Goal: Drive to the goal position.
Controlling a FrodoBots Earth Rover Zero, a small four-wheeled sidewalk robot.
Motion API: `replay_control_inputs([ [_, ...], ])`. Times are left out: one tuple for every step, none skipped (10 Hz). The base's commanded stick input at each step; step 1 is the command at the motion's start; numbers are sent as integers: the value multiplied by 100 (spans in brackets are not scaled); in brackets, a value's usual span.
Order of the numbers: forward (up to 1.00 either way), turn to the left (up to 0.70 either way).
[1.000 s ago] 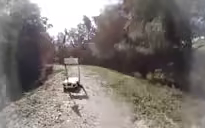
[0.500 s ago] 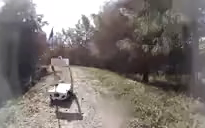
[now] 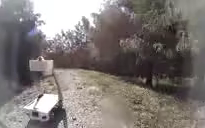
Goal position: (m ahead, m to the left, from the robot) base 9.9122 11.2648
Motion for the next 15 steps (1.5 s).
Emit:
replay_control_inputs([
  [85,34],
  [85,34],
  [85,20],
  [85,0],
  [85,0],
  [85,0],
  [85,0],
  [85,6],
  [85,34],
  [85,31],
  [85,0],
  [85,0],
  [85,0],
  [85,0],
  [85,0],
])
